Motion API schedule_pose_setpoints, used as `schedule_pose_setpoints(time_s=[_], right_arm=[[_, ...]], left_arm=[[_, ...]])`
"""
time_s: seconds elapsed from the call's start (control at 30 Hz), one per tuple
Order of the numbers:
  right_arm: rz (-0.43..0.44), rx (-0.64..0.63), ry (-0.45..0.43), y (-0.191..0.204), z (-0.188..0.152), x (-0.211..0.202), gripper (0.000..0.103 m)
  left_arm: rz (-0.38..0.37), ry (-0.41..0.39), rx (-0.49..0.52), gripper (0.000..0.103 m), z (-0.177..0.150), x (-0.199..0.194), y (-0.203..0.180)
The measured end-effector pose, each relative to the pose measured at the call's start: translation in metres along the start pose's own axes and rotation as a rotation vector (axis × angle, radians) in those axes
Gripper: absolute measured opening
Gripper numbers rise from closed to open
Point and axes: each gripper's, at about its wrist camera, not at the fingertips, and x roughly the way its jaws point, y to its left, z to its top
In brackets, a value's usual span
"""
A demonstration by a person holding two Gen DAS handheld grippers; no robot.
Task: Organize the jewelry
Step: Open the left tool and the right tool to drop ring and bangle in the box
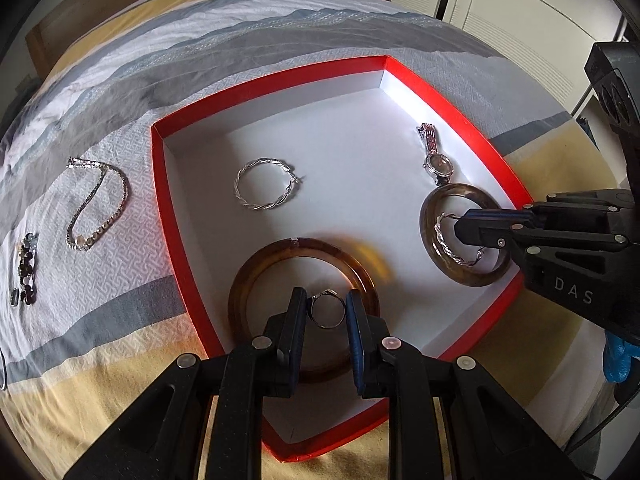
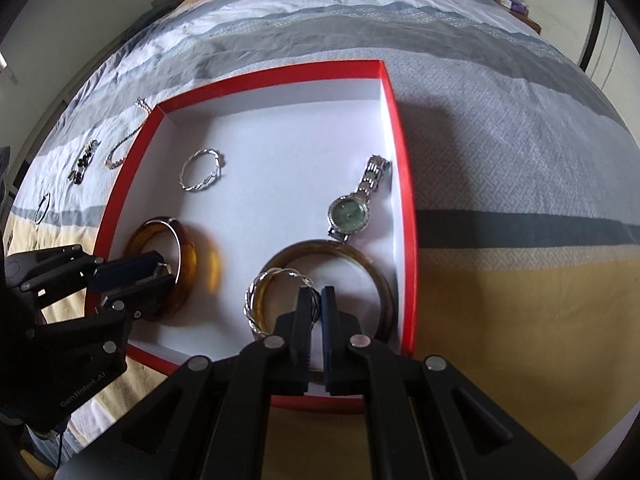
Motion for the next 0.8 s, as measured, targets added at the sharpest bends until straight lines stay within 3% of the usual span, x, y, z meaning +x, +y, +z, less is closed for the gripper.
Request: schedule_pose_setpoints(time_s=[0.2, 0.33, 0.43, 0.53, 0.8], right_arm=[[0.000, -0.013, 0.017, 0.001, 0.002, 0.001, 0.006], [-0.007, 0.007, 0.017, -0.001, 0.001, -0.001, 0.006], [0.001, 0.025, 0.005, -0.004, -0.001, -0.007, 0.006], [0.004, 0.039, -0.018, -0.005, -0.003, -0.018, 0.006], [0.023, 0.098, -0.111, -0.003, -0.009, -0.062, 0.023]], left_arm=[[0.008, 0.001, -0.021, 0.023, 0.000, -0.001, 0.001], [0.003, -0.002, -0.027, 0.030, -0.002, -0.006, 0.001], [0.023, -0.019, -0.021, 0.042, -0.004, -0.014, -0.001], [0.024, -0.037, -0.020, 0.046, -0.006, -0.026, -0.003], [0.056, -0.125, -0.023, 0.059, -0.010, -0.078, -0.015]])
